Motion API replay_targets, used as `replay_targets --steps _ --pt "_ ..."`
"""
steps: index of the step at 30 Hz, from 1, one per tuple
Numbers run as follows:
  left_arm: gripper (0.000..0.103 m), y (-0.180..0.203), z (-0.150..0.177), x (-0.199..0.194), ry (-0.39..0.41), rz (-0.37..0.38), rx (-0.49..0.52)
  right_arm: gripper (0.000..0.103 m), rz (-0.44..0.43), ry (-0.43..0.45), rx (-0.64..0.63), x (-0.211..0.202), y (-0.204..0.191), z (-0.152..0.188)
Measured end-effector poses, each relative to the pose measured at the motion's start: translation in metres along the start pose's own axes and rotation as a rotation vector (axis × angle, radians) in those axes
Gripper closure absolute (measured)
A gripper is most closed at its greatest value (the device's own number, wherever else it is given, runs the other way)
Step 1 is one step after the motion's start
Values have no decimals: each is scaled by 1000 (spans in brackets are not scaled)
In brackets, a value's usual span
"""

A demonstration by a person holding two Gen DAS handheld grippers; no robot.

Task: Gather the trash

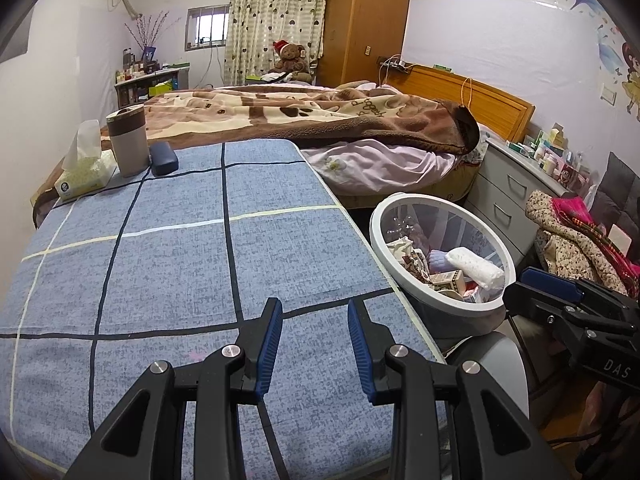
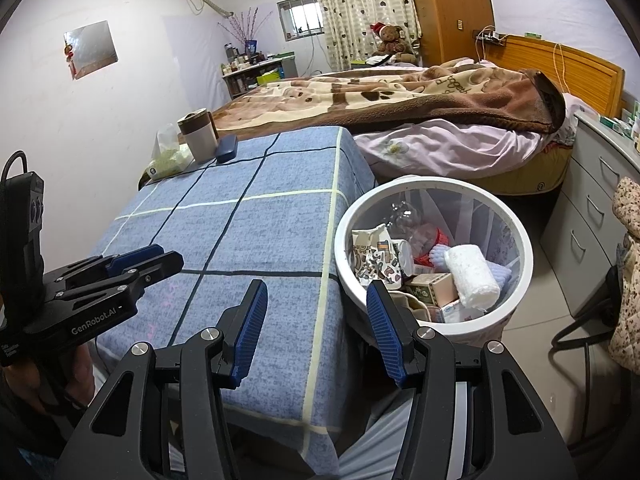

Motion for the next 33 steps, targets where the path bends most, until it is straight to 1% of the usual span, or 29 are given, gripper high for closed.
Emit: replay_targets --steps 33 --pt "69 -9 5 4 -9 -8 -1 50 2 -9 0 2 -1 3"
Point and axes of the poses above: each gripper's, at about its wrist camera, not at the fingertips, and x roughly the way its jaws point, y to its right, z to its underside, the point moved 6 cm from there along x, roughly the way its jaws point, and after that the axes turned 9 degrees about z, right-handed, at the moved point
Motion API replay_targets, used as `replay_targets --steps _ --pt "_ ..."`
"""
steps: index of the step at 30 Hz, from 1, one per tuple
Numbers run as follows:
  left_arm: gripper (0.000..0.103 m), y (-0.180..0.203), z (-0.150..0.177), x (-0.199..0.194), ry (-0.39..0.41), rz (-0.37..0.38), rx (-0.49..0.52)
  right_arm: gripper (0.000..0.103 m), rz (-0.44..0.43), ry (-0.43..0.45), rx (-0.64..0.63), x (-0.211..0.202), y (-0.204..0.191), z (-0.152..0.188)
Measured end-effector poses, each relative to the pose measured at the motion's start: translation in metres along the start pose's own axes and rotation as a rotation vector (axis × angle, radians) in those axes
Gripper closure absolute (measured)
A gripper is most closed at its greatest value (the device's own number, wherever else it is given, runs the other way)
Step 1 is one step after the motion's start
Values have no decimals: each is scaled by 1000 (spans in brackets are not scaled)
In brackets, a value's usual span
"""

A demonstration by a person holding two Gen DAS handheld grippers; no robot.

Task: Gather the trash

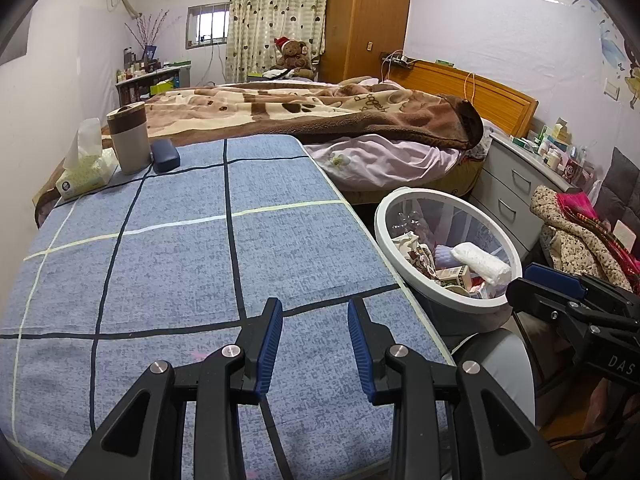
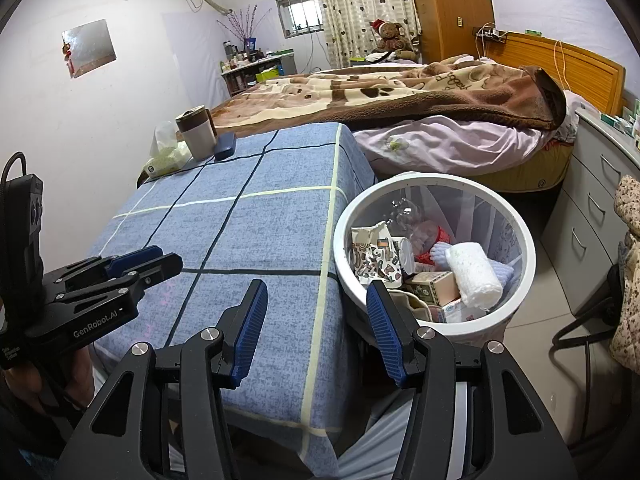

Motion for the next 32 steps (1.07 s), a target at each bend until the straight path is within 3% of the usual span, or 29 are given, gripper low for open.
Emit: replay_targets --steps 32 --pt "69 -5 6 5 -12 -27 -9 50 -11 -19 -19 7 -5 4"
Point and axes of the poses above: each gripper's, at about its wrist camera, not at the fingertips, and x roughly the way its jaws point, y to its right, z to its underside, the point moved 6 cm from there along x, roughly the way its jaws point, and after that the axes turned 9 degrees about z, right-handed, at the moved point
